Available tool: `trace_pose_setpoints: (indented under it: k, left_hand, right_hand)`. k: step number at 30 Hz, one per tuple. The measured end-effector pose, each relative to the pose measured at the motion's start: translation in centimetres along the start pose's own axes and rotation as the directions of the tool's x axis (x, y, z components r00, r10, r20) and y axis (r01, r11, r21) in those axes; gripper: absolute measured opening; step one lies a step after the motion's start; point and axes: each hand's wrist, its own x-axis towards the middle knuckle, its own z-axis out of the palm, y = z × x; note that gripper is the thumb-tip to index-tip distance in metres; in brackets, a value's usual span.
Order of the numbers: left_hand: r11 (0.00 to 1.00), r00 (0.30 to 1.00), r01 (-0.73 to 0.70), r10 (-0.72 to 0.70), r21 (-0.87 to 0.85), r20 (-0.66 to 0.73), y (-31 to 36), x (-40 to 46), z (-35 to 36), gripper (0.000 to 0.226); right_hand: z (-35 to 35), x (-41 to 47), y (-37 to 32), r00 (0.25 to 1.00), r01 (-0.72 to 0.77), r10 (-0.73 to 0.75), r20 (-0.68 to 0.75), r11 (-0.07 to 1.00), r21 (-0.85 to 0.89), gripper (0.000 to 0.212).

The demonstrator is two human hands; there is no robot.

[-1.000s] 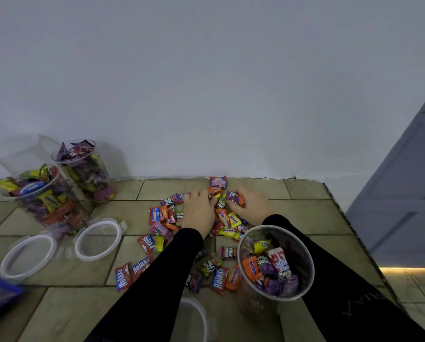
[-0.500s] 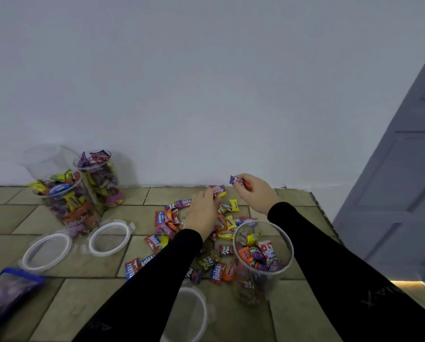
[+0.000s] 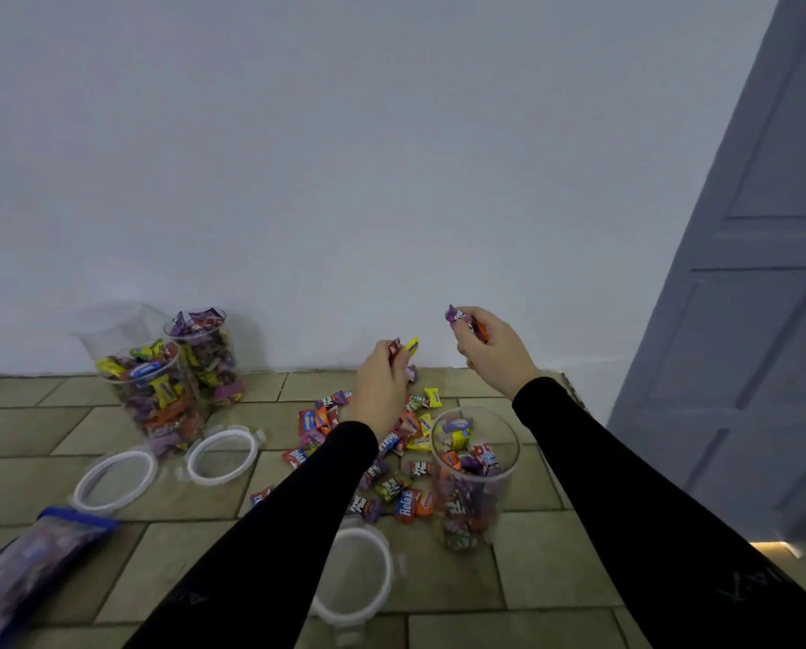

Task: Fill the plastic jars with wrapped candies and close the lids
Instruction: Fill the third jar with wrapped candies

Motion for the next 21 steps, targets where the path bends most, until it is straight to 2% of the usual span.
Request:
trace_pose_setpoints:
  k: [5,11,16,21]
  left_hand:
    - [0.999,1.000,0.027,-0.027,-0.017,-0.010,1.3,-1.0,-0.7,0.015]
    - [0.973,0.991,0.091,-0.110,-0.214,-0.077,3.3,-1.4,-1.0,0.019]
    - [0.928,0.989,0.024,-0.076,-0.371,-0.124,5.6,-3.0,-1.4,0.019]
    - [0.901,0.981,-0.025,-0.061,-0.433,-0.184,6.0,-5.4,-0.6,0.022]
  right_hand:
    - [0.1,-2.2,-2.2,0.999,0.030,-0.028,-0.030,0.998,0.060,0.012]
    - [-0.1,-4.1,-3.4,0.996,0.026,-0.016,-0.090,0.993,0.111,0.015]
    - [-0.1,-5.3,-3.7,0.984,0.029,0.013,-0.179,0.972,0.234,0.016]
    - [0.4,-7.0,-3.9,0.953,0.061,0.052,-0.298,0.932,0.358,0.015]
